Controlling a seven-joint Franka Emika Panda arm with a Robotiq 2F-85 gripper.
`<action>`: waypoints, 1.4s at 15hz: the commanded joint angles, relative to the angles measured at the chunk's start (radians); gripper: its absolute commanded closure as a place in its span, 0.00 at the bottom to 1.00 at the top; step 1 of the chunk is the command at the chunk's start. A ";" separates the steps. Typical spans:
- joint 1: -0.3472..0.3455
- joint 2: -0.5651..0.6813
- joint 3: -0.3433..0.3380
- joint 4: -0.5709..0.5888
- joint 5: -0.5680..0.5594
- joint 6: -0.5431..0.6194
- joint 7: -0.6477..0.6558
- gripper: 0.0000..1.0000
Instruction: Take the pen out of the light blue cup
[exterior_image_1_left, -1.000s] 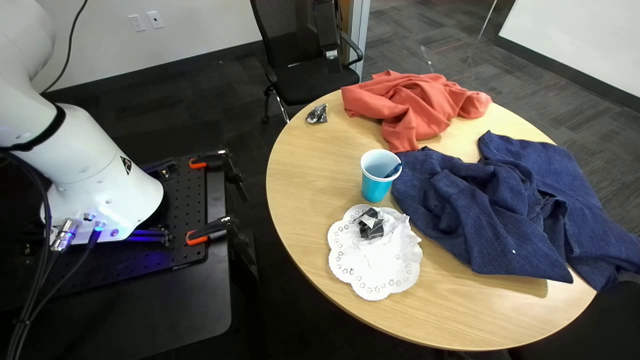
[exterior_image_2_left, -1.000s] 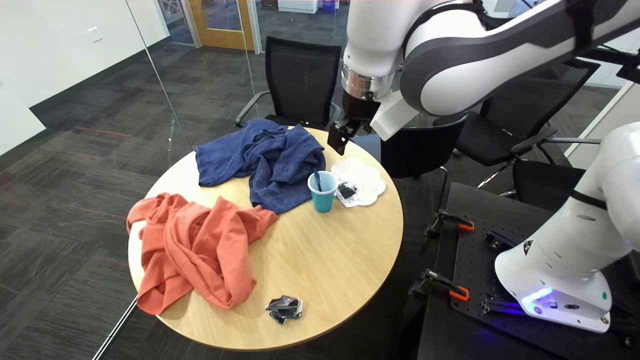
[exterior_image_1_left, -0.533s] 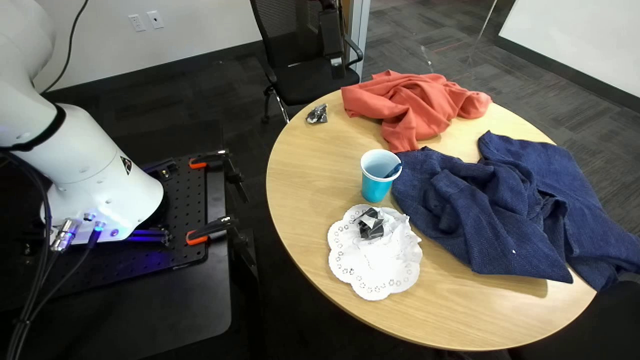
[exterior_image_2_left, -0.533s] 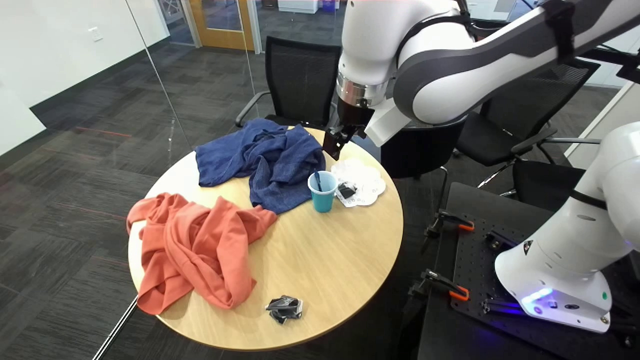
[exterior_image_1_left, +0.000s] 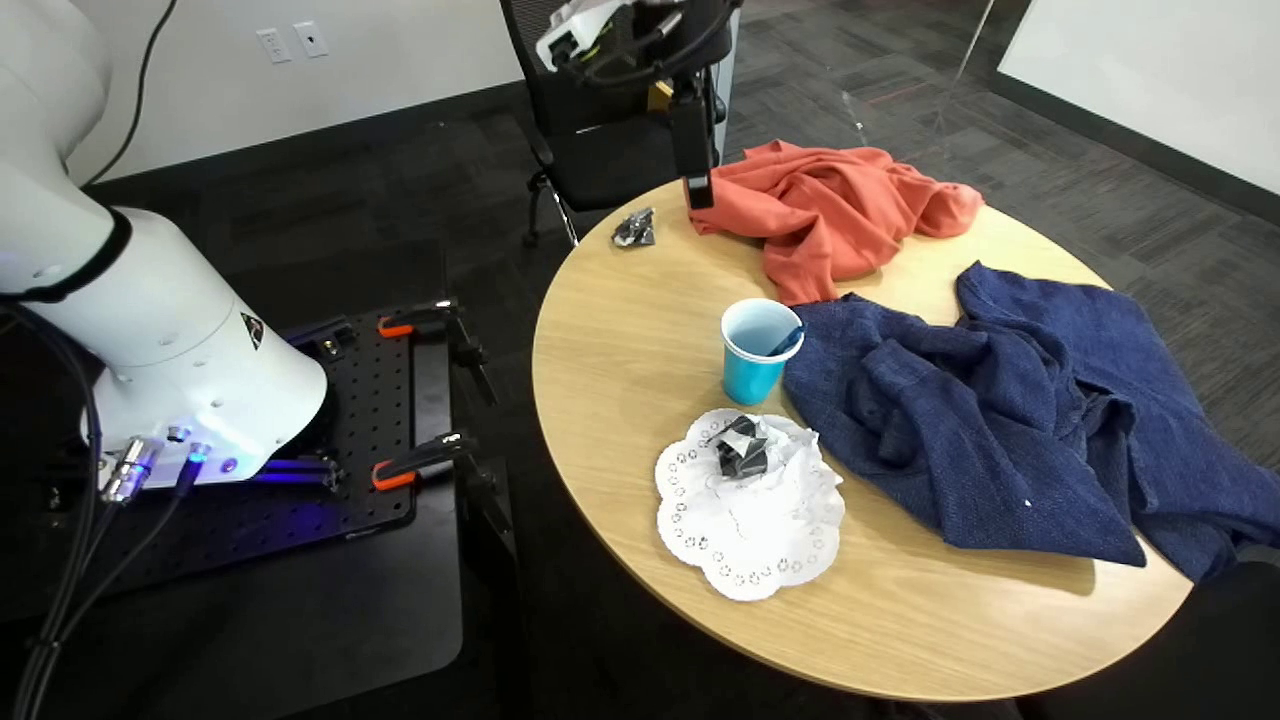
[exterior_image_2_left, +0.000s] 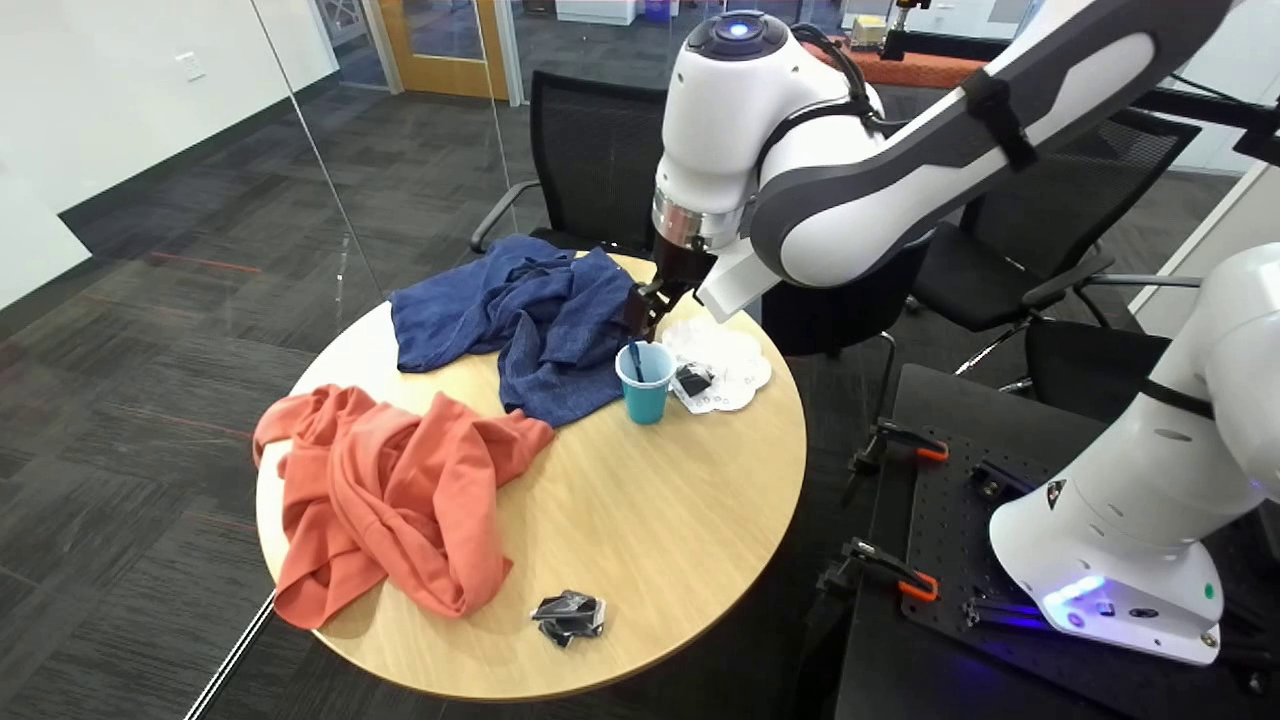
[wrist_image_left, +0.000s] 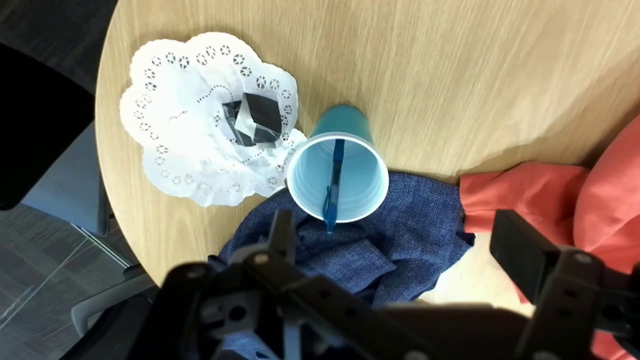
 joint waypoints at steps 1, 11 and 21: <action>0.018 0.078 -0.042 0.031 -0.025 0.061 0.046 0.00; 0.061 0.269 -0.165 0.077 0.053 0.264 -0.020 0.00; 0.115 0.398 -0.229 0.138 0.164 0.311 -0.092 0.00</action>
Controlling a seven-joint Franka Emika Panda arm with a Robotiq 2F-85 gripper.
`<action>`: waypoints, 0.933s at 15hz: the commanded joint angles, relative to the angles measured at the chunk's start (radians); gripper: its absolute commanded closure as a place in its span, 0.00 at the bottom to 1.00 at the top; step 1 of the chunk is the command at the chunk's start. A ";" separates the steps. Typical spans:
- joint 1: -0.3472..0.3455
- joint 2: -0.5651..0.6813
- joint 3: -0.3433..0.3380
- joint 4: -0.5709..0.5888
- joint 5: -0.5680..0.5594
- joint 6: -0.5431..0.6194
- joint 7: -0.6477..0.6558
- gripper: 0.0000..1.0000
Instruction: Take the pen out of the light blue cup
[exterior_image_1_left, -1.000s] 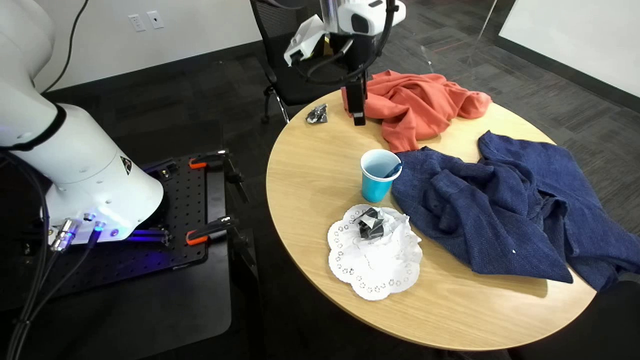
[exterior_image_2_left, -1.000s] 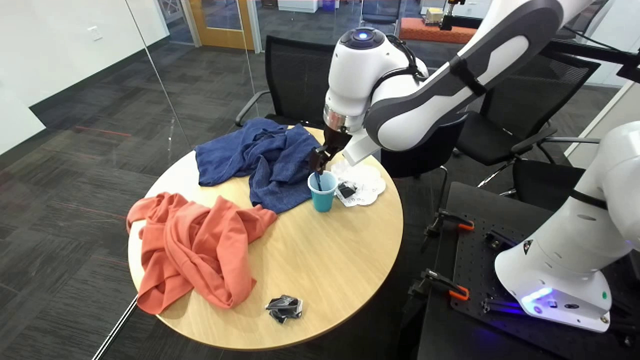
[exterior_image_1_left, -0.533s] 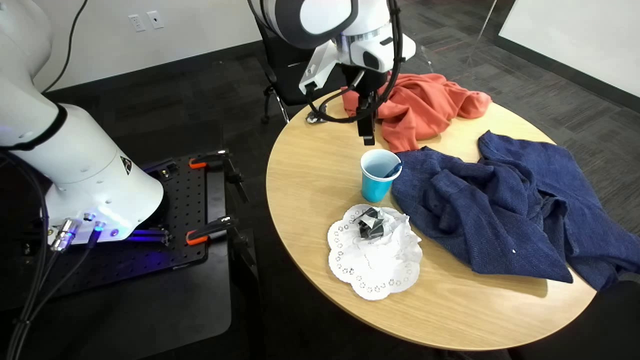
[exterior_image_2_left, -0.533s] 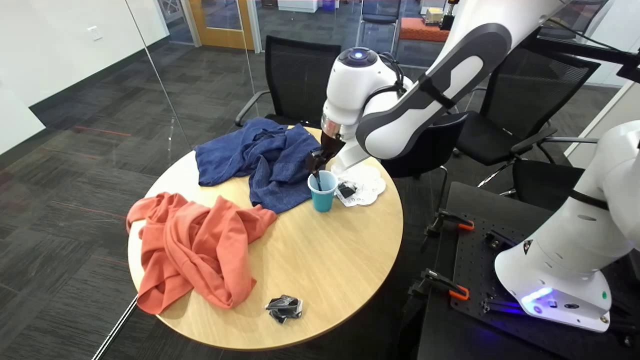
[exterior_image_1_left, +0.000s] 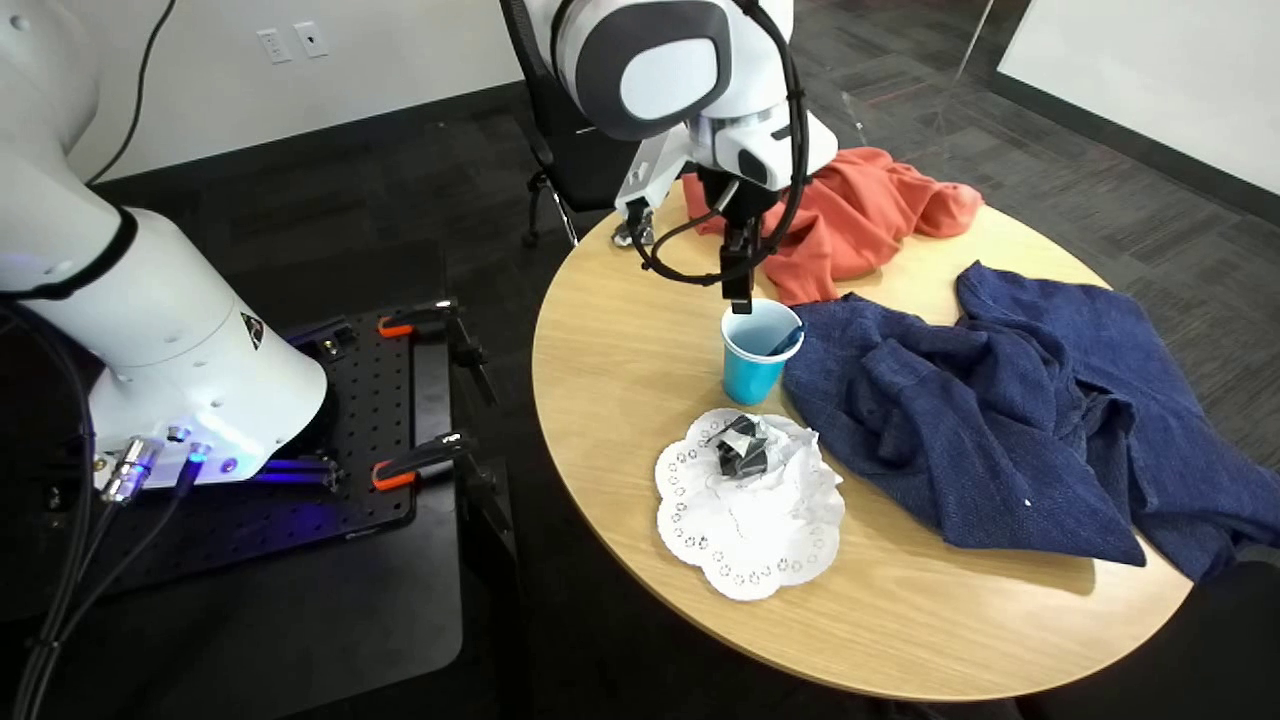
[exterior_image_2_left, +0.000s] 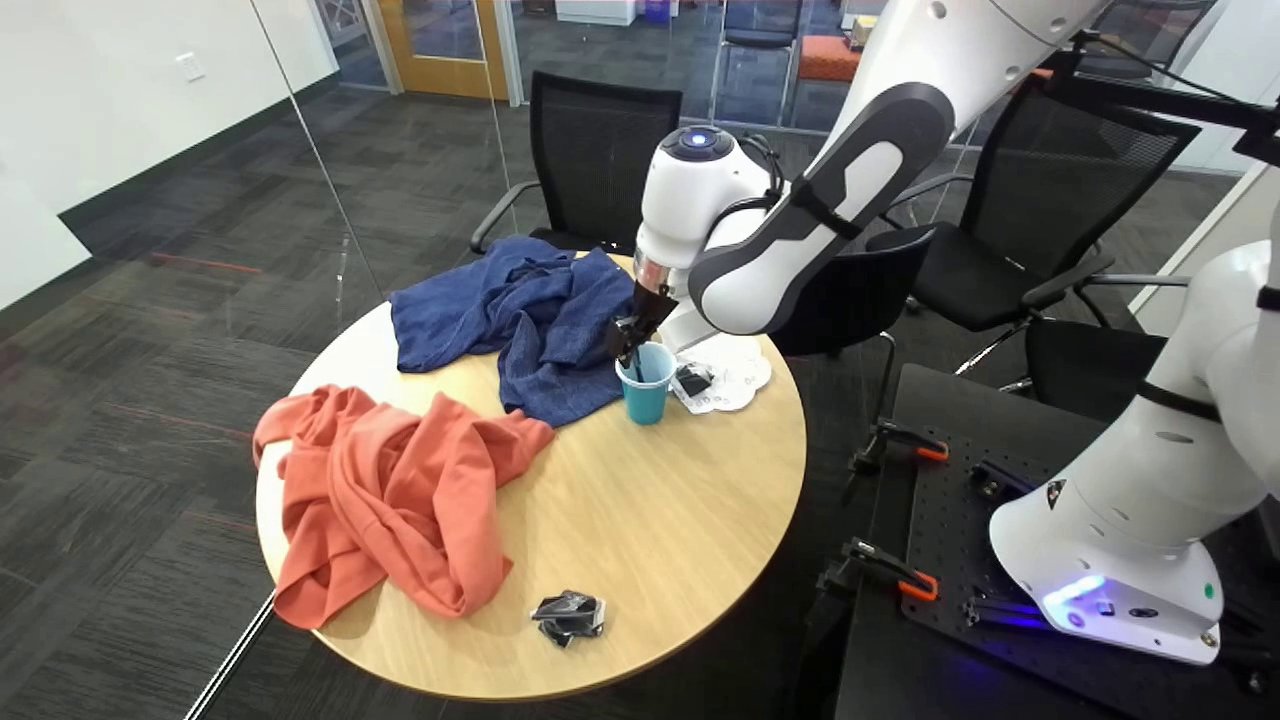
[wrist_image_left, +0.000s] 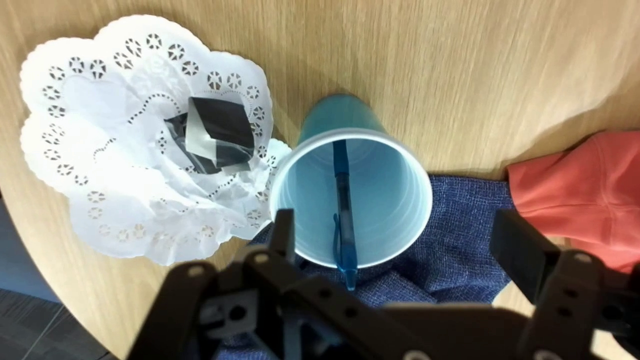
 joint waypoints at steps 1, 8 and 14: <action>0.026 0.045 -0.034 0.034 0.046 0.026 -0.057 0.00; 0.052 0.035 -0.054 0.026 0.063 0.011 -0.084 0.00; 0.077 0.041 -0.092 0.030 0.056 0.010 -0.090 0.04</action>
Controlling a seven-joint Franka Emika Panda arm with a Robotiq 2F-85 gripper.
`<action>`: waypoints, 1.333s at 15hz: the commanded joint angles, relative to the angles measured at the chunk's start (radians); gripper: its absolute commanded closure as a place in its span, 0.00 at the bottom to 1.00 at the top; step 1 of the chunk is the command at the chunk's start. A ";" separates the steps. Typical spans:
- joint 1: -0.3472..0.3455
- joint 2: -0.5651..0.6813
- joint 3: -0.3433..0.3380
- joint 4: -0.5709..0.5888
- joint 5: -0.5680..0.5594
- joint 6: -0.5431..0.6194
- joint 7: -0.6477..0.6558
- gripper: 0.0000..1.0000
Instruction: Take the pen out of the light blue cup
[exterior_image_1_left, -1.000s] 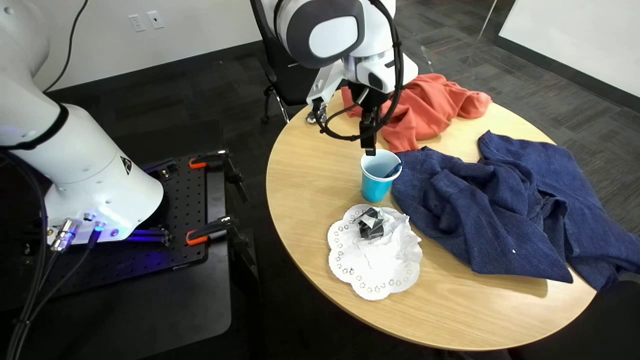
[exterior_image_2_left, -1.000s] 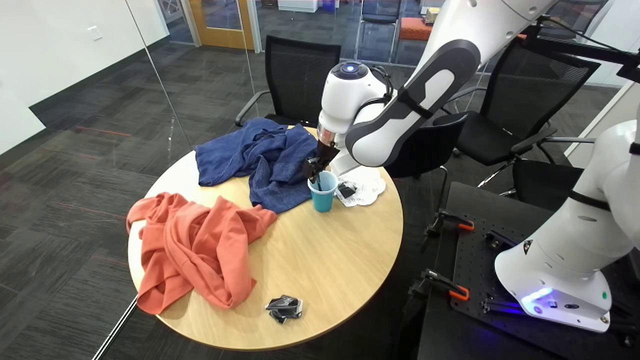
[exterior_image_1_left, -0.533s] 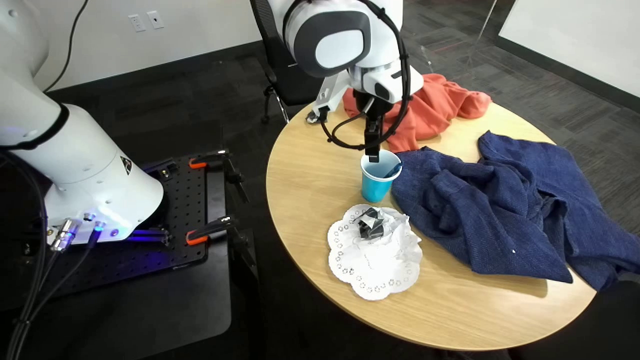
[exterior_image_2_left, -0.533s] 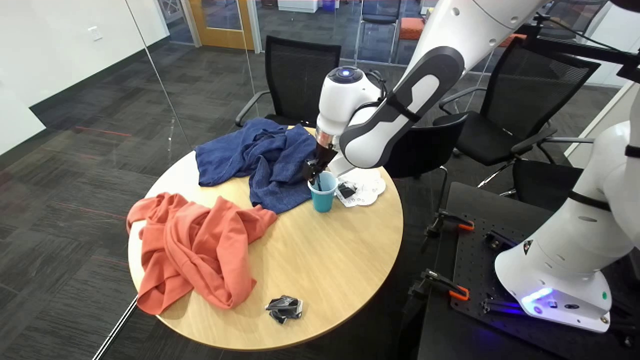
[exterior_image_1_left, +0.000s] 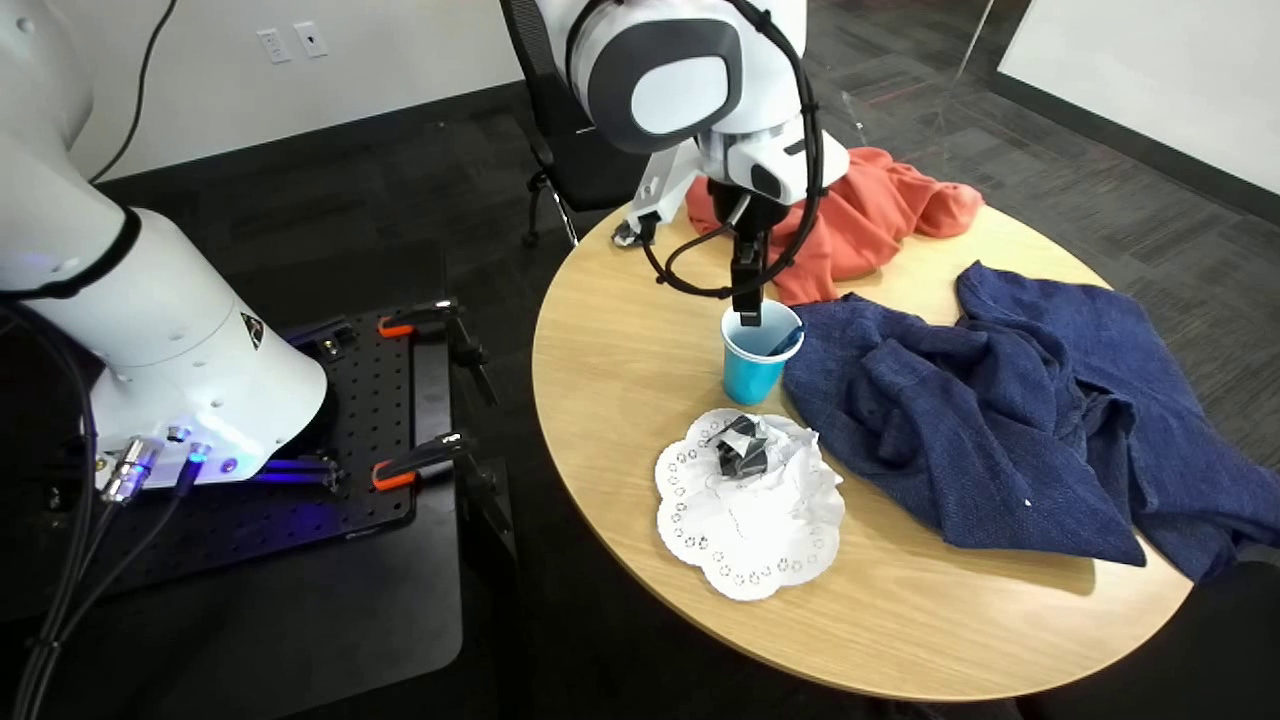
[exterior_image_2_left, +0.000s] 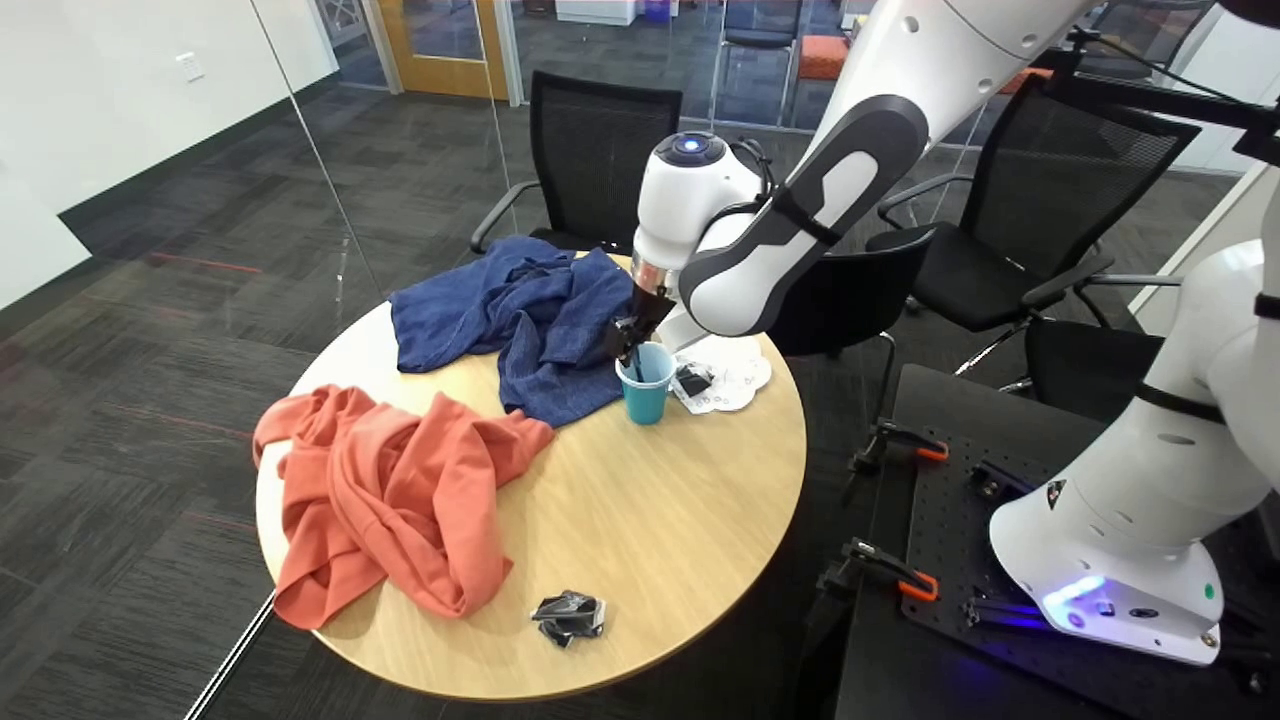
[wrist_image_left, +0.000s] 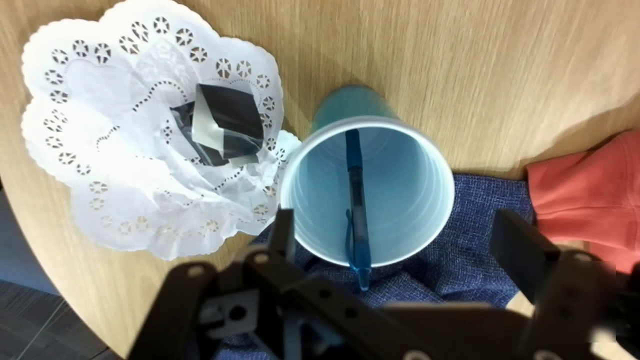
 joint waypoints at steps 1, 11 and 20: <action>0.016 0.001 -0.022 0.002 0.019 0.006 -0.038 0.16; -0.016 0.066 0.000 0.047 0.078 -0.003 -0.105 0.53; -0.036 0.163 0.003 0.141 0.143 0.003 -0.176 0.68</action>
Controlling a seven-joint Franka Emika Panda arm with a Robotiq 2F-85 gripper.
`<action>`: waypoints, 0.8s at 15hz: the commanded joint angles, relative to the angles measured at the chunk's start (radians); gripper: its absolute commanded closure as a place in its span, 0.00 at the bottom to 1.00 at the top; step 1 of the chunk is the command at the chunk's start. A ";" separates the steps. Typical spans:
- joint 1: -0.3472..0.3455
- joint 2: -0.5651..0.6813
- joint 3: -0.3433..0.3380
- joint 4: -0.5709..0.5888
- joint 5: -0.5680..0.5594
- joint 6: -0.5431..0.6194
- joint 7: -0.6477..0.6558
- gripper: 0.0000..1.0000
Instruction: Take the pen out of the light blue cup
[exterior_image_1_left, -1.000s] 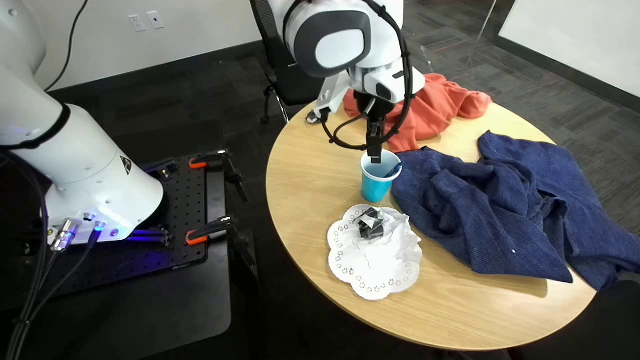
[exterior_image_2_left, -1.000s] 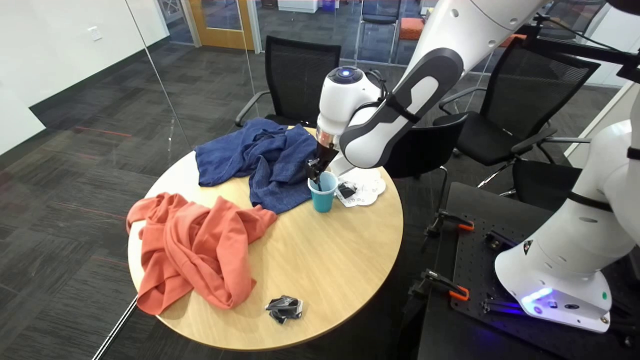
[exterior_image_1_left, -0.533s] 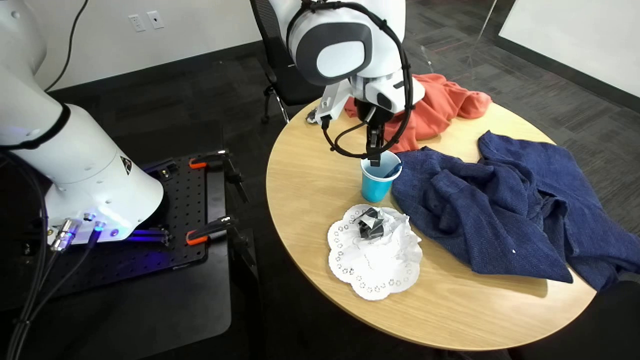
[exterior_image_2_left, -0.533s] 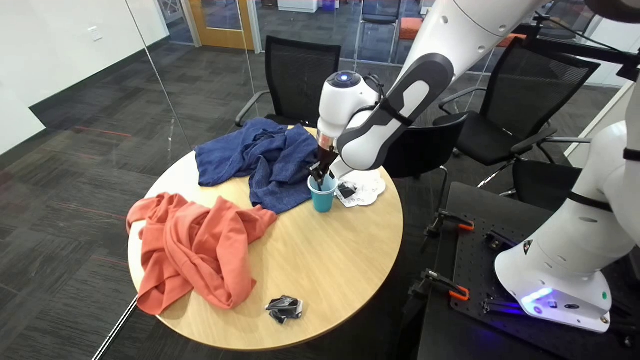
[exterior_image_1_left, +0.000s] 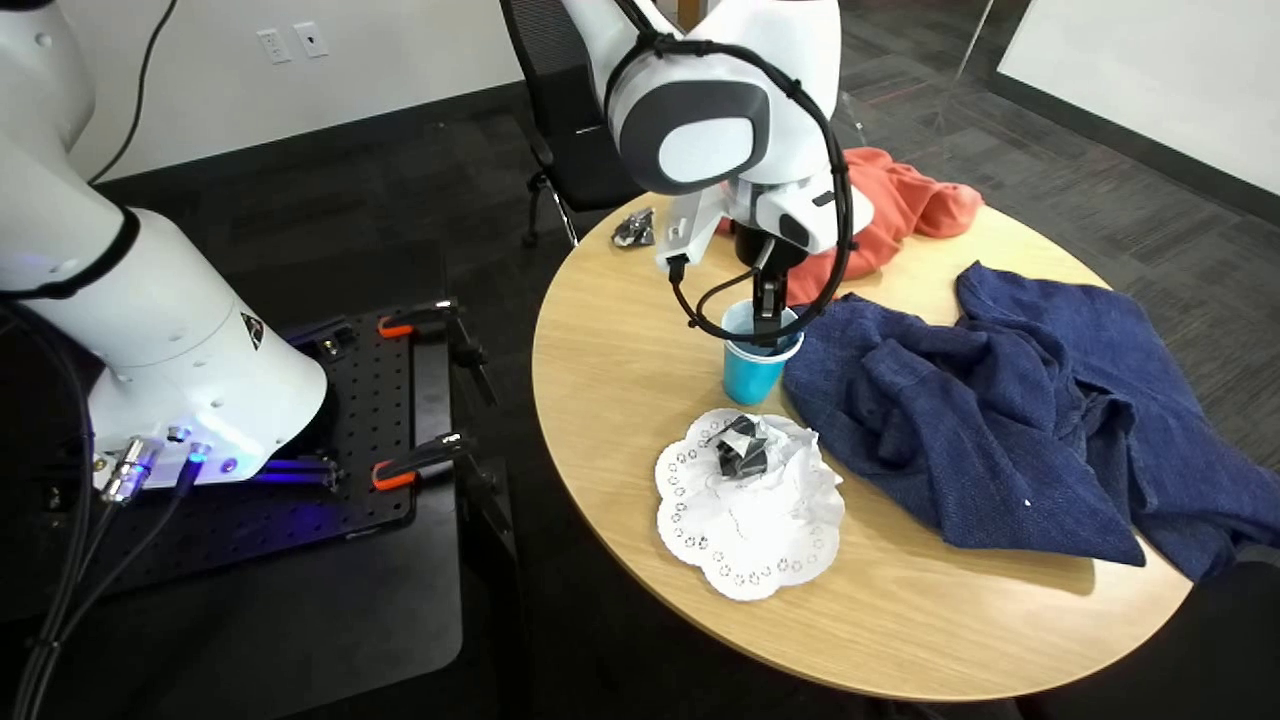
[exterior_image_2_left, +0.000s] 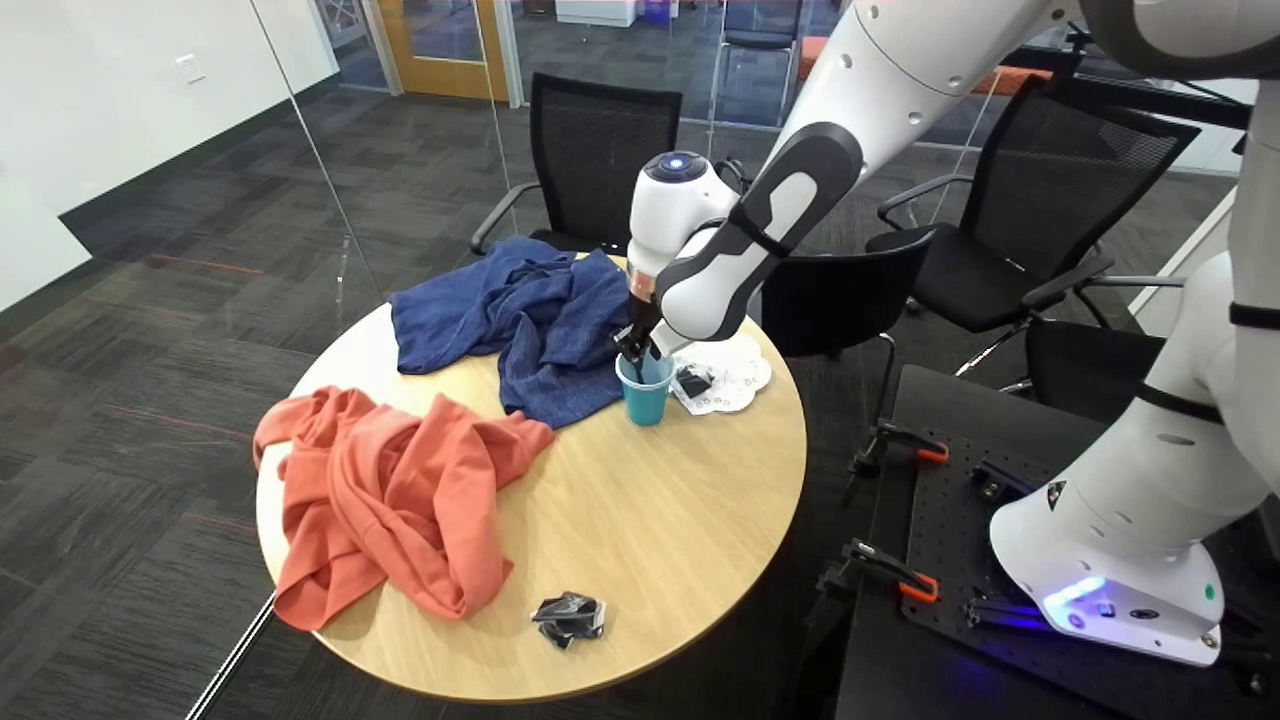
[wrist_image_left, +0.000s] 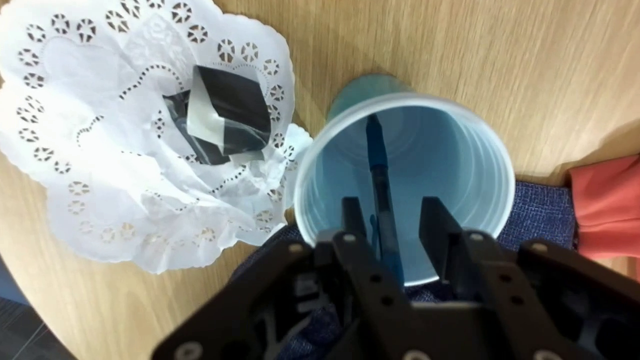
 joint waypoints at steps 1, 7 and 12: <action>-0.007 0.046 0.003 0.053 0.031 0.004 -0.036 0.67; 0.010 0.099 -0.012 0.100 0.023 0.007 -0.022 0.68; 0.031 0.127 -0.031 0.121 0.015 0.016 -0.008 0.76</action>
